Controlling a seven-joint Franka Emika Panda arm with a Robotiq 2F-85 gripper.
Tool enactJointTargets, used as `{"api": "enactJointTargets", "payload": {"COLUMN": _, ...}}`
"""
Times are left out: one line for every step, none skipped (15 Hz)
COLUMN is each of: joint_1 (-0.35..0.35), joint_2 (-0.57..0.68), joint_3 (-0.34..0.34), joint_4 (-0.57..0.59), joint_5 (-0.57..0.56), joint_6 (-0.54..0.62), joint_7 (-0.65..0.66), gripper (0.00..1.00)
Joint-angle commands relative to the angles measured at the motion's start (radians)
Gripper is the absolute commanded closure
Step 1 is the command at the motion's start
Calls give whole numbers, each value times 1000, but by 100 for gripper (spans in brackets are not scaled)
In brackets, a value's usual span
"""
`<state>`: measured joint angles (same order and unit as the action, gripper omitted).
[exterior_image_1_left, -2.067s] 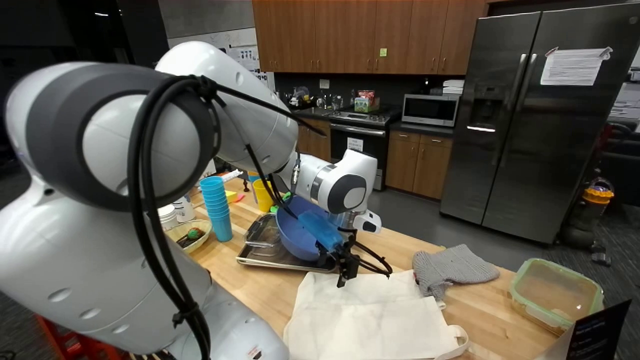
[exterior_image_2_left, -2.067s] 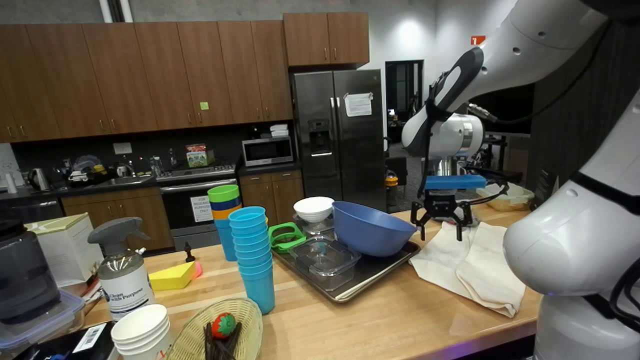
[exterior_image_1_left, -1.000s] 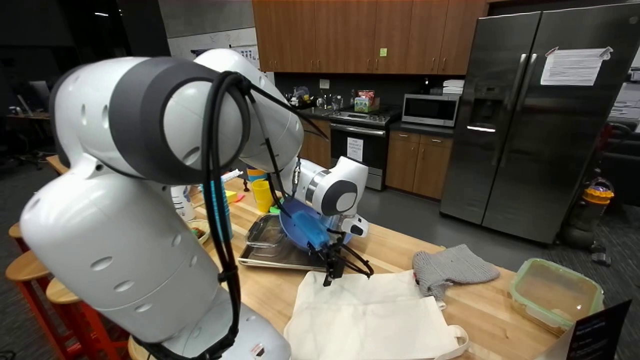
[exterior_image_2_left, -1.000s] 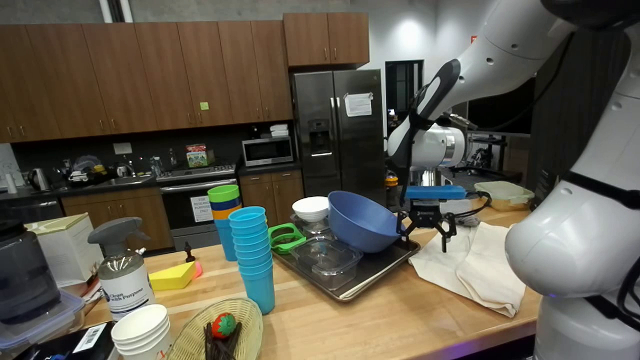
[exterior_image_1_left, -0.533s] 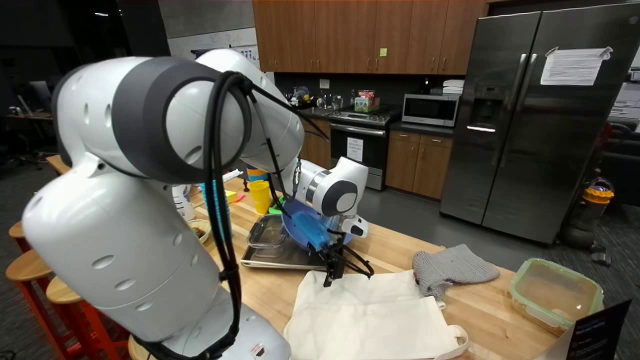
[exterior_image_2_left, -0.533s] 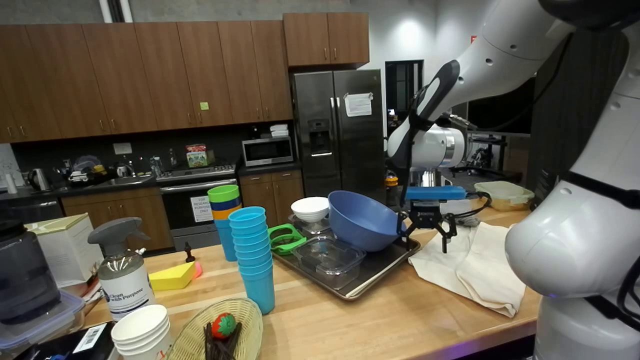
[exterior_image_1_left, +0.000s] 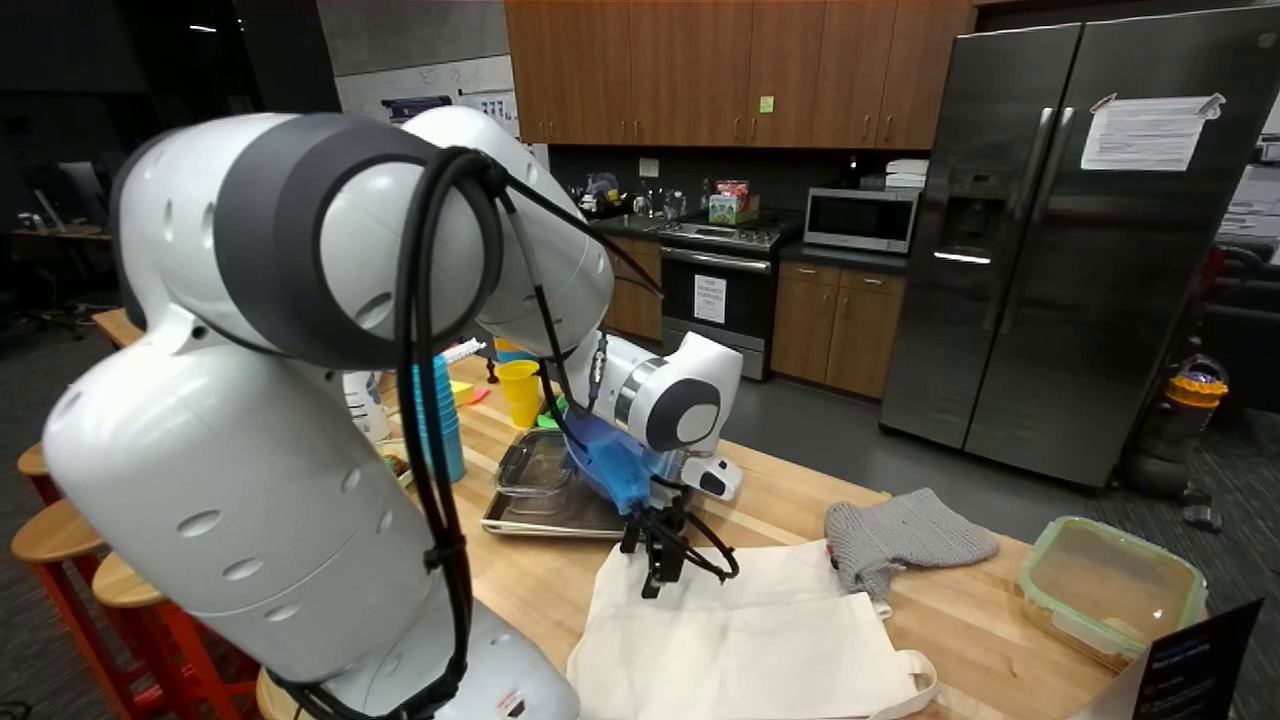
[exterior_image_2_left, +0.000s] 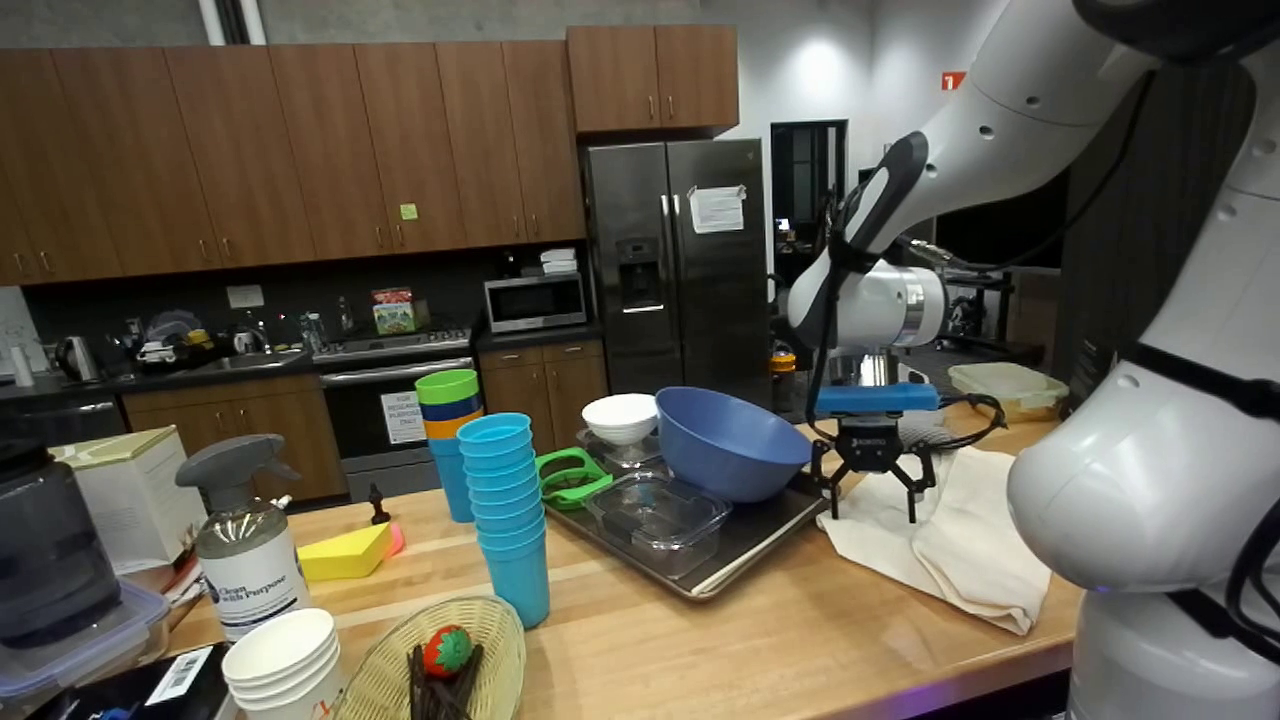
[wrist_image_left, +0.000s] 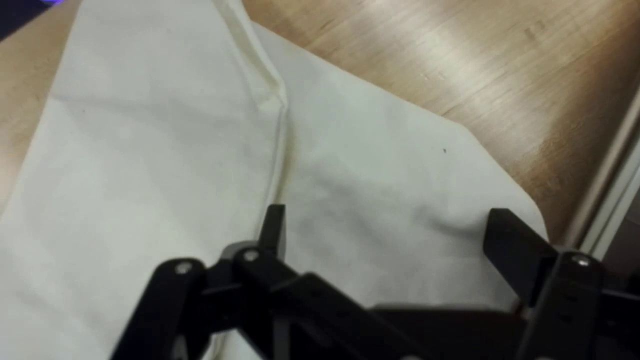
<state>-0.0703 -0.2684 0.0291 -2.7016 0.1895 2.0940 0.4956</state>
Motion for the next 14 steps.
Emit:
{"api": "enactJointTargets", "payload": {"joint_1": -12, "joint_2": -18, "joint_3": 9, "joint_4": -10, "joint_5": 2, "joint_6": -21, "joint_7": 115, "gripper": 0}}
{"api": "enactJointTargets", "payload": {"joint_1": -10, "joint_2": -15, "joint_3": 10, "joint_4": -6, "joint_5": 3, "joint_6": -24, "joint_7": 137, "gripper": 0}}
{"api": "enactJointTargets", "payload": {"joint_1": -7, "joint_2": -13, "joint_3": 10, "joint_4": -4, "joint_5": 1, "joint_6": -27, "joint_7": 149, "gripper": 0}}
{"api": "enactJointTargets", "payload": {"joint_1": -6, "joint_2": -12, "joint_3": 10, "joint_4": -3, "joint_5": 0, "joint_6": -30, "joint_7": 158, "gripper": 0}}
{"api": "enactJointTargets", "payload": {"joint_1": -5, "joint_2": -11, "joint_3": 10, "joint_4": -2, "joint_5": -4, "joint_6": -32, "joint_7": 167, "gripper": 0}}
{"api": "enactJointTargets", "payload": {"joint_1": -6, "joint_2": -10, "joint_3": 10, "joint_4": 0, "joint_5": -11, "joint_6": -39, "joint_7": 172, "gripper": 0}}
{"api": "enactJointTargets", "payload": {"joint_1": -7, "joint_2": -11, "joint_3": 8, "joint_4": 1, "joint_5": -14, "joint_6": -54, "joint_7": 175, "gripper": 0}}
{"api": "enactJointTargets", "payload": {"joint_1": -7, "joint_2": -13, "joint_3": 7, "joint_4": 3, "joint_5": -16, "joint_6": -70, "joint_7": 174, "gripper": 0}}
{"api": "enactJointTargets", "payload": {"joint_1": -6, "joint_2": -16, "joint_3": 4, "joint_4": 7, "joint_5": -19, "joint_6": -96, "joint_7": 166, "gripper": 0}}
{"api": "enactJointTargets", "payload": {"joint_1": -7, "joint_2": -20, "joint_3": 4, "joint_4": 10, "joint_5": -24, "joint_6": -121, "joint_7": 167, "gripper": 0}}
{"api": "enactJointTargets", "payload": {"joint_1": -9, "joint_2": -23, "joint_3": 4, "joint_4": 11, "joint_5": -27, "joint_6": -141, "joint_7": 174, "gripper": 0}}
{"api": "enactJointTargets", "payload": {"joint_1": -9, "joint_2": -23, "joint_3": 6, "joint_4": 15, "joint_5": -30, "joint_6": -158, "joint_7": 183, "gripper": 0}}
{"api": "enactJointTargets", "payload": {"joint_1": -9, "joint_2": -23, "joint_3": 6, "joint_4": 21, "joint_5": -29, "joint_6": -178, "joint_7": 190, "gripper": 0}}
{"api": "enactJointTargets", "payload": {"joint_1": -8, "joint_2": -23, "joint_3": 6, "joint_4": 24, "joint_5": -24, "joint_6": -191, "joint_7": 198, "gripper": 0}}
